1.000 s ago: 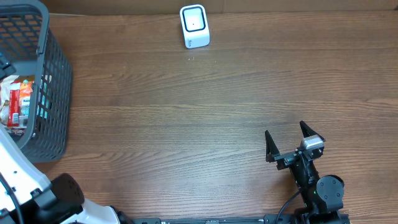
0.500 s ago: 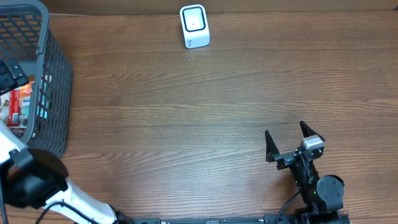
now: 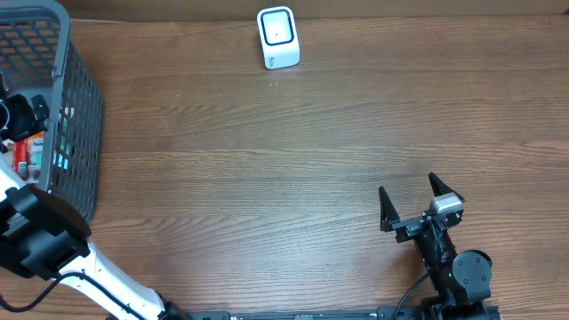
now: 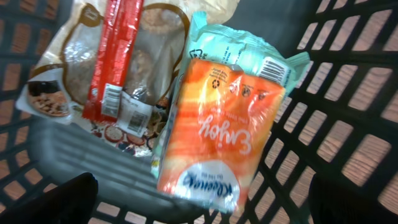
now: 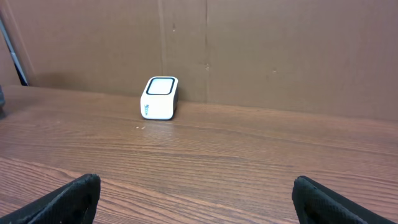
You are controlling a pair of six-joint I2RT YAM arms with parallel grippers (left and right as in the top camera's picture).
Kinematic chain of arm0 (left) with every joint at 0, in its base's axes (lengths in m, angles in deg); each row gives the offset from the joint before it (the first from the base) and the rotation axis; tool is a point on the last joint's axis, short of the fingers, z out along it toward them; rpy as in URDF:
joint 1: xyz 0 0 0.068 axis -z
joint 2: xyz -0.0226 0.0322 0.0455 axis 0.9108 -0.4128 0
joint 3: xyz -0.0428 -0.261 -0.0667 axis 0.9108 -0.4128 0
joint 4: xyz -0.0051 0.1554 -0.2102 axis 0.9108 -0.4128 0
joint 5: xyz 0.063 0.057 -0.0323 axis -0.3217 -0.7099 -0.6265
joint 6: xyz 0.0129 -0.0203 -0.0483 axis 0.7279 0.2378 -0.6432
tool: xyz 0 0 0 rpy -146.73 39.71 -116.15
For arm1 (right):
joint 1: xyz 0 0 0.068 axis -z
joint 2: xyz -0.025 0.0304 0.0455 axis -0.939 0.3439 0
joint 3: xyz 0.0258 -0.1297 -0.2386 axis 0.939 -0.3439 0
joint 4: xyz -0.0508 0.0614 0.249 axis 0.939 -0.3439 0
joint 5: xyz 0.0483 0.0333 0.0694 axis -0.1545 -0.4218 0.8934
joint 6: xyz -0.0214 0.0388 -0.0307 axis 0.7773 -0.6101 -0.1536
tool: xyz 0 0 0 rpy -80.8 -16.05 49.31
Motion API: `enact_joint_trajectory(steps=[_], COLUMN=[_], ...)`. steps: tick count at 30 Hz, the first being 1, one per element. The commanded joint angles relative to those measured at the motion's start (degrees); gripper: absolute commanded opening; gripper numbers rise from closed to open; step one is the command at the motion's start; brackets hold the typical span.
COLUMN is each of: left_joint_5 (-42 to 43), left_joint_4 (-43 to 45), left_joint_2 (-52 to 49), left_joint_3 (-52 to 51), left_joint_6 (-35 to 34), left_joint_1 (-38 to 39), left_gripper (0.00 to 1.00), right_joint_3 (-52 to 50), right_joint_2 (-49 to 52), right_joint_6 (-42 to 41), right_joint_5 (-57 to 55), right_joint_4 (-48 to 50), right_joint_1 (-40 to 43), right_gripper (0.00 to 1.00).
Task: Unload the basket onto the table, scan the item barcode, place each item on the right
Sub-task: 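Grasp the orange-and-teal snack packet in the basket with the left gripper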
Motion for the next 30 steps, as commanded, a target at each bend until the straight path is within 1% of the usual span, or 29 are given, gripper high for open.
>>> enact_joint_trajectory(steps=[1, 26, 30], left_joint_5=[1.22, 1.25, 1.25], left_joint_4=[-0.07, 2.71, 4.04], left_joint_2=[-2.29, -11.28, -11.43], left_joint_3=[0.55, -3.23, -4.02], left_joint_6=[1.31, 2.38, 2.36], left_joint_1=[0.17, 0.17, 0.17], left_gripper=[1.0, 1.0, 1.0], right_joint_3=[-0.61, -0.61, -0.61], right_joint_2=[-0.52, -0.52, -0.52], right_joint_6=[0.24, 0.24, 0.24], right_joint_5=[-0.48, -0.48, -0.48], right_joint_4=[0.24, 0.24, 0.24], right_joint_1=[0.22, 0.22, 0.22], right_gripper=[1.0, 1.0, 1.0])
